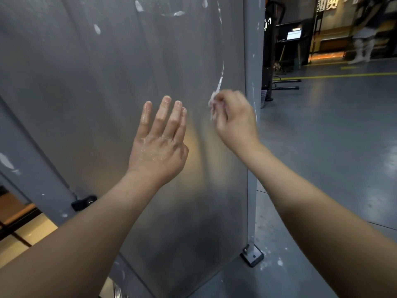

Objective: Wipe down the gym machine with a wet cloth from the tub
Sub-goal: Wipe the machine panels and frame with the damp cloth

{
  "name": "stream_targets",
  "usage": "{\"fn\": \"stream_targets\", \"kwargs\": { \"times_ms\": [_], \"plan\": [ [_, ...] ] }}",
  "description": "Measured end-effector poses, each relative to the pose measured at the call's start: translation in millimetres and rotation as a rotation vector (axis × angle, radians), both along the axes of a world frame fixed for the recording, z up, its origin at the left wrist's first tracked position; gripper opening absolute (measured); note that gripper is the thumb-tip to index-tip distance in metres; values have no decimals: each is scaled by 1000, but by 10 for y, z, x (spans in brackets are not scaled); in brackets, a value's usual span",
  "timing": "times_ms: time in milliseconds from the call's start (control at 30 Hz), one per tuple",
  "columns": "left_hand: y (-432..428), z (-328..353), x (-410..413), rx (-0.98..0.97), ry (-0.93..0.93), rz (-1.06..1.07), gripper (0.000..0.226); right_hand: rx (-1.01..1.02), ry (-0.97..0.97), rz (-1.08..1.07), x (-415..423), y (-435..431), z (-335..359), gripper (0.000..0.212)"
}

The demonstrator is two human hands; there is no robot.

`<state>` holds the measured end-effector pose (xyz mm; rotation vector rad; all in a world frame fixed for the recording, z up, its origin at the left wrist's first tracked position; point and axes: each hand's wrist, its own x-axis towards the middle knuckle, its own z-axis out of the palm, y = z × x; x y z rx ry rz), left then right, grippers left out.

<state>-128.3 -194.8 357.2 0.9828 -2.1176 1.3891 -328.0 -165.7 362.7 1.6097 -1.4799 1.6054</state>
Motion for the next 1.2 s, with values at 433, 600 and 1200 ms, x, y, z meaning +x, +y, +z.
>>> {"fn": "stream_targets", "kwargs": {
  "times_ms": [433, 600, 1200],
  "plan": [
    [14, 25, -1, 25, -2, 1, 68, -78, -153, -22, 169, -84, 105, 15],
    [20, 24, 10, 33, -18, 7, 69, 70, 150, 17, -17, 72, -351, 18],
    [67, 47, -13, 121, -44, 38, 70, -114, -90, -61, -40, -175, 386, 14]
  ]
}}
